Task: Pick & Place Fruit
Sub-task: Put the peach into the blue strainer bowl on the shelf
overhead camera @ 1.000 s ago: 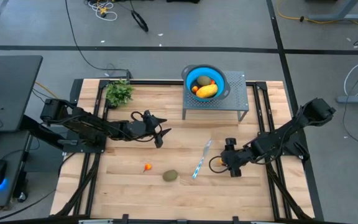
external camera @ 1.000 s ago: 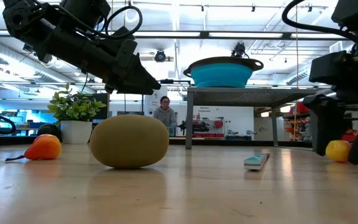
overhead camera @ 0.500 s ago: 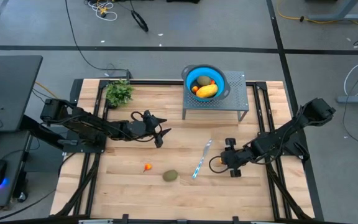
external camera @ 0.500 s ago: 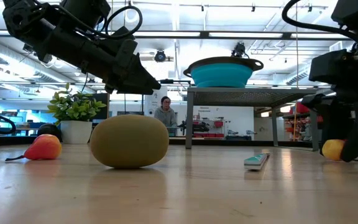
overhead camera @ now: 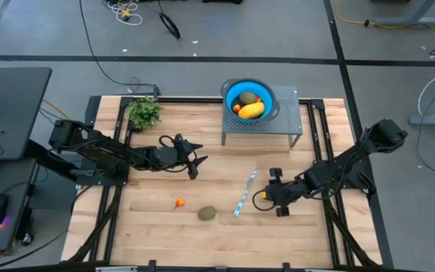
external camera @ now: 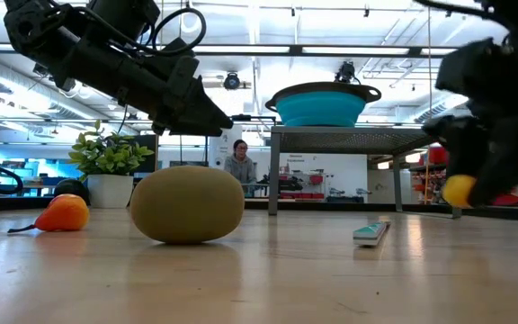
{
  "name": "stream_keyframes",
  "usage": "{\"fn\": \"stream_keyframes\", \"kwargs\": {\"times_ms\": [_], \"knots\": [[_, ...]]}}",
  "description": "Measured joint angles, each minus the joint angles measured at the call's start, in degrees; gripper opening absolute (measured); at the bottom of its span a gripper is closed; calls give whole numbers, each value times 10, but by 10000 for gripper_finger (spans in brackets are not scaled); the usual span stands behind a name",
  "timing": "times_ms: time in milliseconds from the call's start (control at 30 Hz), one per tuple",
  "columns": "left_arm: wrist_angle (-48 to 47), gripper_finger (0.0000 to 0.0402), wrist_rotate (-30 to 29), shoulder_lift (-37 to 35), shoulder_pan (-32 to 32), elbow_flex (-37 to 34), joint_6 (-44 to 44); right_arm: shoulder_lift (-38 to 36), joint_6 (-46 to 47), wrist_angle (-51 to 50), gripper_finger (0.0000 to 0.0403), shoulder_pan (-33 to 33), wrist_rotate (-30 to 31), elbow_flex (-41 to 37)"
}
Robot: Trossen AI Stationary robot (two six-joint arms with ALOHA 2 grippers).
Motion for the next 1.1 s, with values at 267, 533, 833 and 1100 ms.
{"fn": "stream_keyframes", "kwargs": {"times_ms": [267, 533, 833, 1100], "knots": [[2, 247, 0, 0, 0, 0, 5, 0, -58, 26, 140, 0, 183, 50], [5, 247, -17, 0, 0, 0, 21, 0, -329, 328, 140, -67, 390, 59], [16, 247, -13, 0, 0, 0, 21, 0, -510, 607, 140, -197, 270, 59], [16, 247, -13, 0, 0, 0, 25, 0, -493, 594, 148, -321, 247, 81]]}}
